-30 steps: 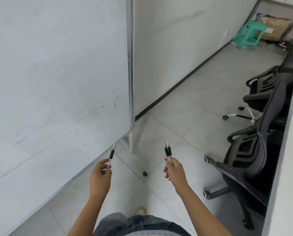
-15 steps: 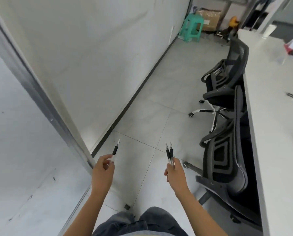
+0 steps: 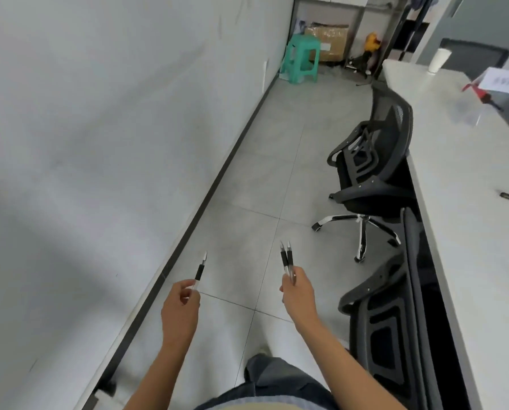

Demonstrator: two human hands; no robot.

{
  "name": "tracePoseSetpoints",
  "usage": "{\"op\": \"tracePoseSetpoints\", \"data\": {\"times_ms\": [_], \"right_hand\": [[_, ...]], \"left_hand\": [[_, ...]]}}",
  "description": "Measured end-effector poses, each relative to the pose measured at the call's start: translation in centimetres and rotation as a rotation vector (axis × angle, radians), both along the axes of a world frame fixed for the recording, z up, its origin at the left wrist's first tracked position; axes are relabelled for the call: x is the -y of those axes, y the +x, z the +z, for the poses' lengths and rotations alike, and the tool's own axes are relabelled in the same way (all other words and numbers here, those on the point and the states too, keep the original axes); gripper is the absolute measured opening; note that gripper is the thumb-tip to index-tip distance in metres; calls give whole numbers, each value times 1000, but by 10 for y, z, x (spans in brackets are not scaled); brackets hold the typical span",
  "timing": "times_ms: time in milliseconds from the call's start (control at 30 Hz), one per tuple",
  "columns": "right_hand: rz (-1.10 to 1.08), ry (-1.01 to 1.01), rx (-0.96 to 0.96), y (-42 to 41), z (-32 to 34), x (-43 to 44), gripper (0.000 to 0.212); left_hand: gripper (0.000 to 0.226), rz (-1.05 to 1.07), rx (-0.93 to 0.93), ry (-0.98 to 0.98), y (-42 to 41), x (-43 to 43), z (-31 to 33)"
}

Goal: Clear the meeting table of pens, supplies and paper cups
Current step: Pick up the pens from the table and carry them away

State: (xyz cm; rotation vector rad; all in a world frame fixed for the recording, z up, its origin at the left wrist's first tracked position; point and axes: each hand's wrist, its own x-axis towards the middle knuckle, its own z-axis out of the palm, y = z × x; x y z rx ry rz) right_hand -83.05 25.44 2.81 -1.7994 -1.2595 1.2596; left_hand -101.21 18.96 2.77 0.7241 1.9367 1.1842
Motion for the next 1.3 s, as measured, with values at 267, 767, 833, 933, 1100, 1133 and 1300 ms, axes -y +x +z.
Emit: {"op": "tracePoseSetpoints", "data": {"times_ms": [267,767,833,933,1100,1133,1300], "right_hand": [[68,-92,-100,-28,3,-126,15],[-69,-137,-50,-117,-2,-350,19],[-92,-121,-41,-128,2,-374,19],[-148,-144,-21,-129,-1,-395,17],[-429,-281,-23,-93,-24,-441,19],[-490,-296,-34,-84,-28,-455,20],[-597,-280,-94,-47,-34,-553,27]], "left_hand": [[18,57,7,-82,7,-108,3],[15,104,-3,9,-156,-380,14],[14,73,-1,11,-170,-416,16],[15,-7,1,-50,-171,-455,6],[15,-220,1,-119,-140,-517,-11],[15,-255,-12,-124,-135,-534,-15],[16,-243,-56,-66,-120,-639,-9]]}}
